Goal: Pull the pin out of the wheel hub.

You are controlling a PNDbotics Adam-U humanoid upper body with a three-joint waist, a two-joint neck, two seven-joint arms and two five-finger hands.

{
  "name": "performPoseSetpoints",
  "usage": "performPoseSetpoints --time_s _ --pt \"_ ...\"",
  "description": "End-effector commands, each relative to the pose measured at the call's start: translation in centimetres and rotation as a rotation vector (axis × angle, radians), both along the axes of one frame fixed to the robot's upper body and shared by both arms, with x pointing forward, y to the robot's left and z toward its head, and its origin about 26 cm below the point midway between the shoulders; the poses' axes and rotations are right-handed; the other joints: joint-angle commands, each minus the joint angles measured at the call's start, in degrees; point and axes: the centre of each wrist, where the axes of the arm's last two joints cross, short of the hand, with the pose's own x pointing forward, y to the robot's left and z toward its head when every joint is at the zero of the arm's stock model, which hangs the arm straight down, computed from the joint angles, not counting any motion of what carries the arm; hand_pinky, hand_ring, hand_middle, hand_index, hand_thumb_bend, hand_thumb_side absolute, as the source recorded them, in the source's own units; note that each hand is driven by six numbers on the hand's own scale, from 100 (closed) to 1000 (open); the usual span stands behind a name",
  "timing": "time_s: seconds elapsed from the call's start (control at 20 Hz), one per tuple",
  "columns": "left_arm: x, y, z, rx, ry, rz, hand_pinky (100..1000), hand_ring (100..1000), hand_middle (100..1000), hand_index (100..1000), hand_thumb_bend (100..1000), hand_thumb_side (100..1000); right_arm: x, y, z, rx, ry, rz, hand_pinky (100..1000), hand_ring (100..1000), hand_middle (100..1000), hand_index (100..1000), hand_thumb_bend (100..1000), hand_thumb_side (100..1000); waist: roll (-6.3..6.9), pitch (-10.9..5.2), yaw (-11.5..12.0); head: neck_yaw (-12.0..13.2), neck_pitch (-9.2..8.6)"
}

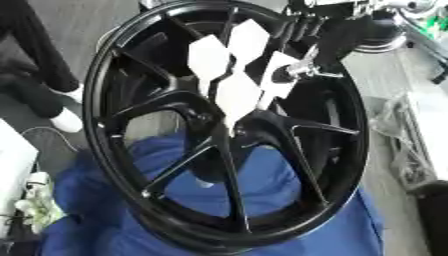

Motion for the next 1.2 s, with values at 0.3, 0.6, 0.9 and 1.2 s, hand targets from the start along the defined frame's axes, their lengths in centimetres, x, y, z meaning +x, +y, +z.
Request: performPoseSetpoints --time_s 0.3,0.6,0.9,1.2 --pt "-0.06 0.42 1.1 0.027 -0.026 -0.003 632 701 656 685 158 883 0.37 -0.51 0.29 0.001 0.151 -0.11 801 786 683 778 501 428 0.71 -1.37 -0.1 -0.3 0.03" --pt "-0.06 0.4 1.08 0.028 -0.025 -0.007 633 702 655 684 159 882 0.5 -0.59 0.38 0.035 0.142 -0.117 786 762 624 727 429 397 0.7 -1.43 -0.1 -0.4 0.0" --pt "-0.04 0.35 1.01 0.03 -0.021 -0.011 634 704 656 682 160 882 0.43 -0.51 0.41 0.072 0.137 -0.13 763 717 548 654 299 275 0.7 -1.48 -0.2 -0.4 0.16" --pt "-0.05 0.38 1.07 0.026 -0.025 -0.011 634 706 657 681 161 881 0.23 -0.62 0.55 0.102 0.137 -0.128 738 654 485 588 243 100 0.73 -1.5 -0.2 -0.8 0.3"
